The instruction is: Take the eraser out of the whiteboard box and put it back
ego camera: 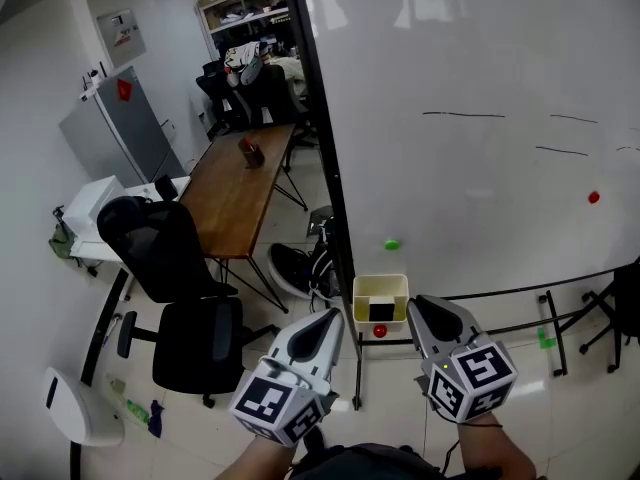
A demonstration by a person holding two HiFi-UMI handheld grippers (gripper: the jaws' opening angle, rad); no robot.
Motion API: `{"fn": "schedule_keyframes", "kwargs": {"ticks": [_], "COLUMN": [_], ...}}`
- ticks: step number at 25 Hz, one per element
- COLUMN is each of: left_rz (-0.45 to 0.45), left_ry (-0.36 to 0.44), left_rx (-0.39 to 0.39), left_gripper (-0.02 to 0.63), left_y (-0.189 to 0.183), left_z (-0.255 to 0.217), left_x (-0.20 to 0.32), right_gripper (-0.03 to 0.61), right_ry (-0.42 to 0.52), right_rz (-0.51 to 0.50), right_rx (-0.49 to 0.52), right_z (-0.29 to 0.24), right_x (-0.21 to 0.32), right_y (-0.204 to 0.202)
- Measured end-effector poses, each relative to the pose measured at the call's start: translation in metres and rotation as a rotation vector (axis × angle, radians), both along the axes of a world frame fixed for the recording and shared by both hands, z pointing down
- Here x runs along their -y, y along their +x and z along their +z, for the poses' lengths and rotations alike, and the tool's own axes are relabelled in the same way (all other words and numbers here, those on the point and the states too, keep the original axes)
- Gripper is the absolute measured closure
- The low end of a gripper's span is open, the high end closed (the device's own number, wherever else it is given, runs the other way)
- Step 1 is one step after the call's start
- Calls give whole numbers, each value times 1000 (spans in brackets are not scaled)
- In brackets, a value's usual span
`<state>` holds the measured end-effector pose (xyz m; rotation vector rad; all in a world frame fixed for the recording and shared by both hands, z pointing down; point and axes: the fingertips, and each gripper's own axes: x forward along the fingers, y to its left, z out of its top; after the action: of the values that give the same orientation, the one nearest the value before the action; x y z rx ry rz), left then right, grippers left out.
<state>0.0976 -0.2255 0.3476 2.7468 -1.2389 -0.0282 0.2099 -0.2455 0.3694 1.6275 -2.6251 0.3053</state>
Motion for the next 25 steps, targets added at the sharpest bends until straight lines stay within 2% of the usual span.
{"fn": "schedule_keyframes", "kwargs": {"ticks": [3,7,11,15,20,25], "left_rz": [59,68,89,76,44,36], "left_ry": [3,5,-1,9,-28,-34], "left_rx": [9,32,17,12,3,11], "left_gripper": [589,589,589,589,588,588], "left_y": [-36,-89,-118,-128,-116,-92], "left_z": [6,9,14,11,11,23], "left_x": [30,74,112,130,128,124], "right_gripper": [523,523,523,510,417,349], "right_ry": [-12,-6,6,15,-23,-106], "right_rz": [79,180,259,271,238,208], "right_rx": [-1,-10,-4,-7,-34,-63], "right_z": [4,1,-1,-6,4,48], "right_x": [28,60,86,94,95,97], "right_y": [-28,-62,-78,-82,-77,-65]}}
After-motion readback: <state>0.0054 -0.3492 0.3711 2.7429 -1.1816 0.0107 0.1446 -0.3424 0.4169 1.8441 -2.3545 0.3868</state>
